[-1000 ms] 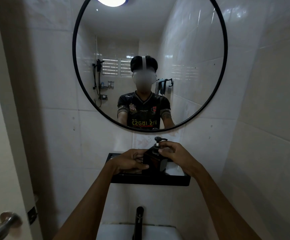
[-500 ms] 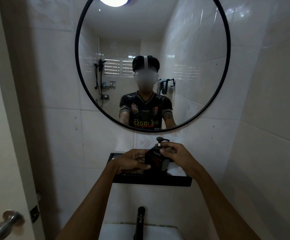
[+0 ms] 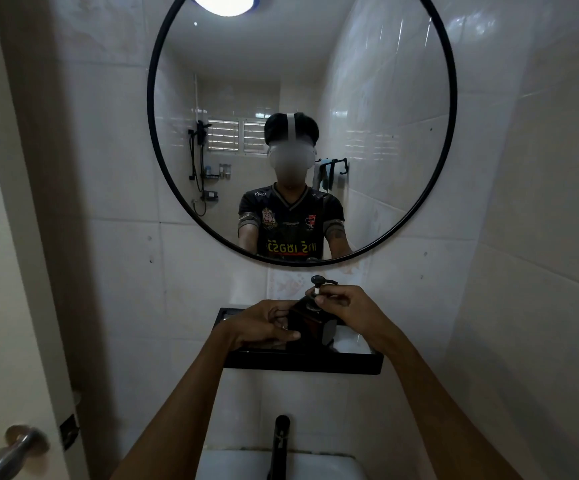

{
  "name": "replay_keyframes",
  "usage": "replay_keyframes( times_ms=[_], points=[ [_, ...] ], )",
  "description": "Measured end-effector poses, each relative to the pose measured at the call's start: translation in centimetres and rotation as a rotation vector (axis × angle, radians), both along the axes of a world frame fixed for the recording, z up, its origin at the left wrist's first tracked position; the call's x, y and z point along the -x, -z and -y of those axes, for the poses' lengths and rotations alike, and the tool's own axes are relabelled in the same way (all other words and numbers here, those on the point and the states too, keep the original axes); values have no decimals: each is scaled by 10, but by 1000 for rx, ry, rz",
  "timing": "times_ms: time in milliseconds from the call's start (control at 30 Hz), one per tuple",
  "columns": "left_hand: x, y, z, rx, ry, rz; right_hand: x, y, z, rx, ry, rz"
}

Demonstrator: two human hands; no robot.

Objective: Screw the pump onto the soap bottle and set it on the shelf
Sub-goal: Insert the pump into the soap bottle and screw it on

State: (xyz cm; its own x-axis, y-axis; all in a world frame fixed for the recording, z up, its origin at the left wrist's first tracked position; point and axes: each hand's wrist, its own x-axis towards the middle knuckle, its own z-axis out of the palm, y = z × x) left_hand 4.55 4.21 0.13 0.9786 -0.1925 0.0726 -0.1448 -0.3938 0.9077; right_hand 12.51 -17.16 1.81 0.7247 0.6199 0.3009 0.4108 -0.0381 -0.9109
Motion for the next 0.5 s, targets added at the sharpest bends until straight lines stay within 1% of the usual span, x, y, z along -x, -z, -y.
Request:
replay_keyframes(
  times_ms=[333, 500],
  points=[
    [2, -4, 2, -72, -16, 9, -5, 7, -4, -47, 87, 75],
    [3, -4, 3, -71, 4, 4, -1, -1, 0, -34, 39, -12]
  ],
)
